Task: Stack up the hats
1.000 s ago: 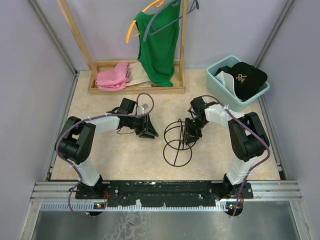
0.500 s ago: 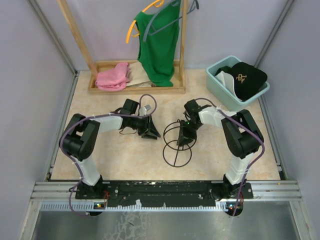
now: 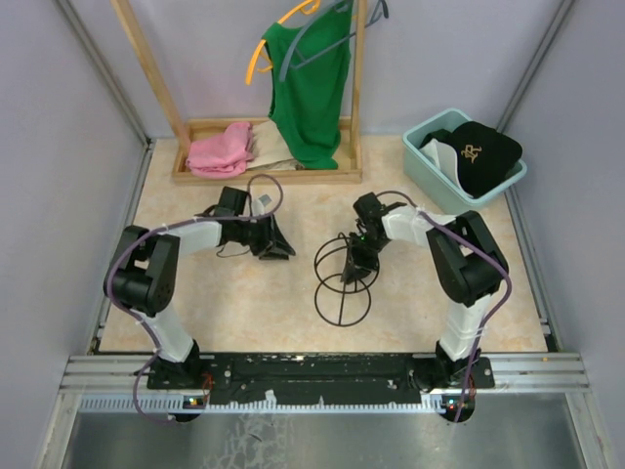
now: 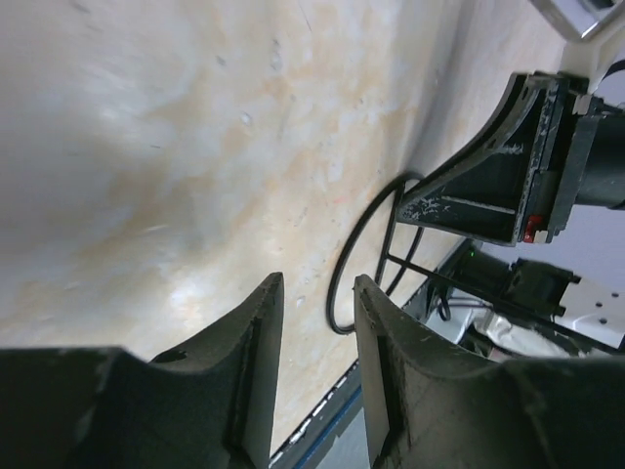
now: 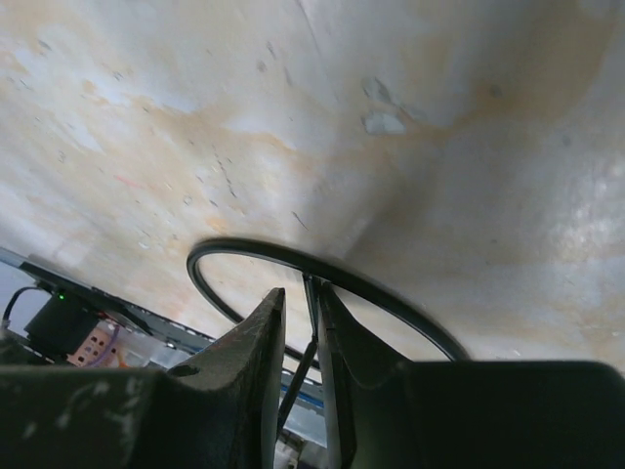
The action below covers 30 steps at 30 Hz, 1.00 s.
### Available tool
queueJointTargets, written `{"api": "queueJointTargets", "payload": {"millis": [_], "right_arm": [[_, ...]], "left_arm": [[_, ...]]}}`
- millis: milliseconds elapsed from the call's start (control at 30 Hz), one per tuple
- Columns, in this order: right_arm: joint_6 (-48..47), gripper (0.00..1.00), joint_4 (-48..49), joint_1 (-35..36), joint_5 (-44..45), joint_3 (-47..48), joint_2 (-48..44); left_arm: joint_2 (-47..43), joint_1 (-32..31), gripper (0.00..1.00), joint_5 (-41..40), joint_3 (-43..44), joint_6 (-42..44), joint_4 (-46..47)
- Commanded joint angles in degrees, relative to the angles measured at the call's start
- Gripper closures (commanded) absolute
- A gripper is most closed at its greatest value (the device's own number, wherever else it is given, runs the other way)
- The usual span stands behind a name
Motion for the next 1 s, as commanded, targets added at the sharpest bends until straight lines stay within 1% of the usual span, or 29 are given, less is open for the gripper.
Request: {"api": "queueJointTargets", "payload": {"millis": [0, 133, 300, 500, 733, 833, 967], "right_arm": [[-0.21, 0.78, 4.75, 0.58, 10.27, 4.11, 5.2], [-0.64, 0.78, 4.15, -0.32, 11.16, 8.41, 7.77], [-1.3, 0.78, 3.11, -2.68, 12.12, 13.07, 10.09], [-2.47, 0.78, 1.85, -4.74, 12.53, 20.2, 13.62], [-2.83, 0.79, 0.55, -4.8, 11.42, 28.22, 18.69], [-3.27, 0.78, -0.64, -5.34, 11.31, 29.98, 18.36], [-3.69, 0.76, -0.17, -7.17, 9.91, 28.12, 14.8]], "left_arm": [[-3.71, 4.34, 0.58, -1.69, -0.07, 3.32, -1.76], [-4.53, 6.78, 0.56, -2.1, 2.77, 5.91, -3.45], [-4.41, 7.89, 0.55, -2.1, 5.2, 5.81, -3.36], [-4.12, 8.54, 0.52, -1.49, 6.66, 5.59, -2.14], [-2.2, 8.62, 0.51, -0.87, 9.83, 6.11, -1.73], [-1.98, 8.71, 0.51, -0.29, 10.03, 5.8, 0.33], [-2.16, 9.68, 0.49, 0.13, 8.72, 3.36, 5.38]]}}
